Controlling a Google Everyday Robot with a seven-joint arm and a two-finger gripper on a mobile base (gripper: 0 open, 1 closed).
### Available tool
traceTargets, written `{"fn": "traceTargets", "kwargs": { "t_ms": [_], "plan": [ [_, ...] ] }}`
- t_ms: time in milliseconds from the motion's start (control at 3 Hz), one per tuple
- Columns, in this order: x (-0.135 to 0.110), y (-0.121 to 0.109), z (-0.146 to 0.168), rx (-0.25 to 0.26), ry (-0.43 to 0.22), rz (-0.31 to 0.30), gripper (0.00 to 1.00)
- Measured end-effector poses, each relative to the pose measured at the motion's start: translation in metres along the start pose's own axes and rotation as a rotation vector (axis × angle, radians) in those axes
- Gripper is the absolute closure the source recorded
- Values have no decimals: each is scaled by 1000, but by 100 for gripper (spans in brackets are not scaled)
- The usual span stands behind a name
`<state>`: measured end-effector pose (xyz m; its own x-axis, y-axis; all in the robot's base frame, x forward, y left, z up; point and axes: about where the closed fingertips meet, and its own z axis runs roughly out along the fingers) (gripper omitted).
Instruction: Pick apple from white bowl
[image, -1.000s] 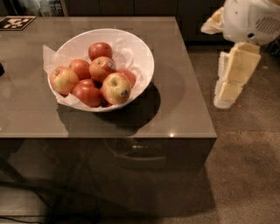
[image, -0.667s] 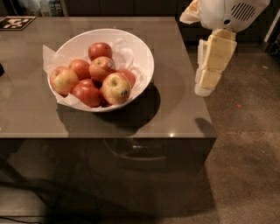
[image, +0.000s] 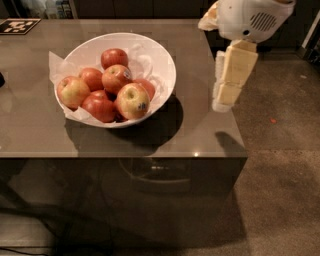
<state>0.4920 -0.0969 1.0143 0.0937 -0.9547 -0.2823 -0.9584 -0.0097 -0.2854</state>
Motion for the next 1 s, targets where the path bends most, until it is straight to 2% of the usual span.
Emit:
{"fn": "traceTargets", "kwargs": {
  "t_ms": [333,667,1000],
  "plan": [
    [-27,-14,54,-67,-31,-51,0],
    [-27,-15,54,-67,-32,-52,0],
    [-49,-23,54,-49,-40,-125,0]
  ]
}}
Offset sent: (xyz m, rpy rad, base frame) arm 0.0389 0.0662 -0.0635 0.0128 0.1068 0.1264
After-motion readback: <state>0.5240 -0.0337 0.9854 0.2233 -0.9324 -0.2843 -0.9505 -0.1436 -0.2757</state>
